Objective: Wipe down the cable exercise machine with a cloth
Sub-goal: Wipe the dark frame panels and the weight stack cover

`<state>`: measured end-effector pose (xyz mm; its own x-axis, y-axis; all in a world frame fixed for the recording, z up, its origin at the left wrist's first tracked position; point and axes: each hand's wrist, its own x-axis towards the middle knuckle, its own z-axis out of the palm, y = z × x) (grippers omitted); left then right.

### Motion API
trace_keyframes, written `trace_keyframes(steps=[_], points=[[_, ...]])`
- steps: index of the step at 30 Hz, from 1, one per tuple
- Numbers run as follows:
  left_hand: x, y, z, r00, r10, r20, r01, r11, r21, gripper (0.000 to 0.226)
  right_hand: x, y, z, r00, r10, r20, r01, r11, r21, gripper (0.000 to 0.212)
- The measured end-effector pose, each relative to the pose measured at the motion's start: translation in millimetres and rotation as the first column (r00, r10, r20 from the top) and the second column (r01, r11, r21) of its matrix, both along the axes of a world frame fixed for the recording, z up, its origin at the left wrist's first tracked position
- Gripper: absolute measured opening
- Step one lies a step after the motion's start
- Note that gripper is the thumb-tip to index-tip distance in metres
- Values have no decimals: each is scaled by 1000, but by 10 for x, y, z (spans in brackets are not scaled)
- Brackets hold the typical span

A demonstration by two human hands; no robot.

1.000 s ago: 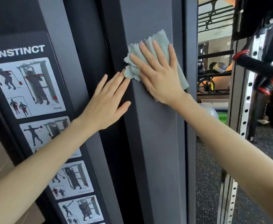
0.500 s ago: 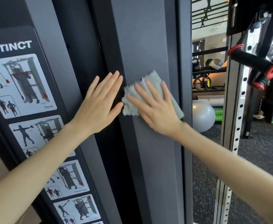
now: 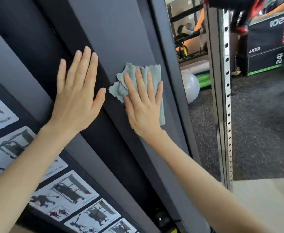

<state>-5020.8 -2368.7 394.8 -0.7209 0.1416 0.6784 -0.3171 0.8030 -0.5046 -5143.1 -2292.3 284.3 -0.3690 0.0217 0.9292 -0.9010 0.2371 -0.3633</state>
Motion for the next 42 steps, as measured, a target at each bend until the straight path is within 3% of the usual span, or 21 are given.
trace_keyframes(steps=[4,10,14,19,22,28,32,37,40,42], points=[[-14,-52,-120,992,-65,109,80,988,-134,64,284,-164,-113,933,63,355,-3,986,-168,48],[-57,-125,-187,974,-186,132,202,972,-119,63,272,-217,348,903,87,420,44,955,-292,57],[-63,-111,-286,964,-217,152,234,967,-102,62,459,-301,-404,881,124,458,32,948,-318,52],[-84,-98,-642,943,-212,256,258,953,-160,62,582,-320,-1281,747,206,632,28,940,-339,53],[-90,-109,-785,943,-199,267,252,951,-181,62,561,-301,-1115,762,177,623,53,941,-333,55],[-101,-138,-791,957,-196,213,236,954,-183,63,379,-282,-393,878,146,456,26,936,-350,53],[-126,-116,-897,956,-179,233,236,940,-245,63,404,-282,-951,851,159,500,47,925,-376,51],[-165,-83,-1395,887,-179,426,351,861,-369,60,516,-274,-1980,738,225,636,64,915,-398,50],[-157,-106,-1659,847,-177,501,395,841,-371,59,513,-268,-2191,686,246,685,91,905,-416,48],[-155,-130,-1760,831,-180,527,408,841,-356,58,483,-285,-2087,714,222,664,95,909,-406,49]])
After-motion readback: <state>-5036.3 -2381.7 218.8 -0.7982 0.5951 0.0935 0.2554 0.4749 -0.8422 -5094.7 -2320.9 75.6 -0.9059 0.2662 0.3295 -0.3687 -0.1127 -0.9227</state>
